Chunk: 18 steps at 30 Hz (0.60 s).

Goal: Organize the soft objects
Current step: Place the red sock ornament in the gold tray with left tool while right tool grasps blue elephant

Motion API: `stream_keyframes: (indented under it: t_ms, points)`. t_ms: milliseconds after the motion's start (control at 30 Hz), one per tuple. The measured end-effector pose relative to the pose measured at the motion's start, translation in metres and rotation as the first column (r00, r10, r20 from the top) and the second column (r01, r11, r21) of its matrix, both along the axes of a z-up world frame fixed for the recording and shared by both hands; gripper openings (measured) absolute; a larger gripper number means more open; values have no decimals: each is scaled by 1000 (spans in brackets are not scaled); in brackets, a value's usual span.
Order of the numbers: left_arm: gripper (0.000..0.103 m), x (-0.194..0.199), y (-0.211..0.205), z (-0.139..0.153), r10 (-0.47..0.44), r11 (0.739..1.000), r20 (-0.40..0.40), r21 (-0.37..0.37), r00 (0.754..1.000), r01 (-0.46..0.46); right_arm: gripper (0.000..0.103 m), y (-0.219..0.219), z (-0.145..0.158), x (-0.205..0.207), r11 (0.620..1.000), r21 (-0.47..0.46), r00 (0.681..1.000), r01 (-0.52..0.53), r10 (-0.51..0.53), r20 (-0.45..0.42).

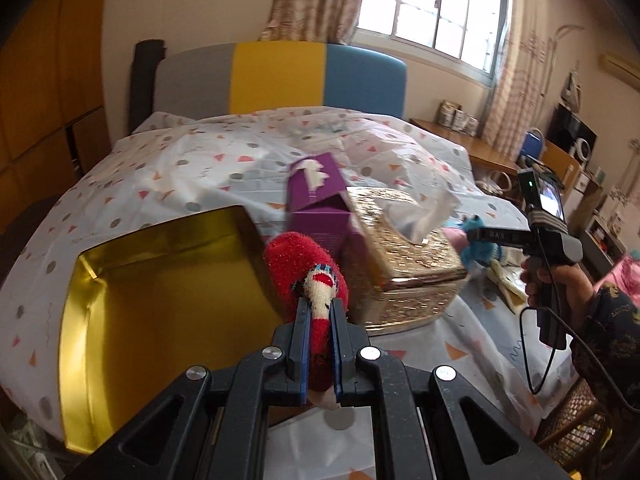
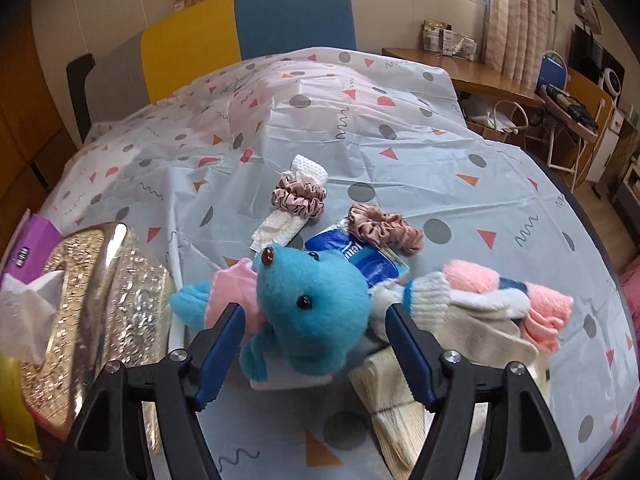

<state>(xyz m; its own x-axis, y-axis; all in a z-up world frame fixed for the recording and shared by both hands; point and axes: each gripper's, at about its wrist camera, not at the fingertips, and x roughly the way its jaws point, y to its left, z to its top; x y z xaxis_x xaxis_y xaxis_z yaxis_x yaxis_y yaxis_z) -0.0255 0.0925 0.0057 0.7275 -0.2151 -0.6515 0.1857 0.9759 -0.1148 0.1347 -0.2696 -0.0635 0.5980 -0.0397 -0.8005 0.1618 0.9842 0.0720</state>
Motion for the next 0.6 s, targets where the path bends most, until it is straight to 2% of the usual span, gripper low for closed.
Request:
stream_keyframes:
  t_ms: [33, 67, 100, 200, 400, 600]
  points:
    - [9, 0, 9, -1, 23, 1000, -3, -3, 1000, -23, 74, 2, -5, 4, 1000, -9, 1000, -6, 6, -12]
    - [9, 0, 18, -3, 49, 999, -12, -8, 999, -49, 67, 3, -10, 7, 1000, -9, 1000, -16, 16, -24]
    - [9, 1, 25, -4, 68, 998, -21, -12, 997, -68, 55, 4, -14, 9, 1000, -15, 999, -23, 23, -33]
    - [9, 12, 50, -15, 141, 989, -77, -33, 987, -144, 46, 6, -17, 6, 999, -42, 999, -34, 34, -9]
    - [9, 55, 70, -30, 224, 970, -156, -54, 962, -235, 43, 10, -18, 3, 996, -71, 999, -53, 53, 5]
    - [9, 105, 67, -36, 263, 960, -186, -48, 947, -276, 44, 3, -19, 2, 999, -26, 999, -45, 45, 1]
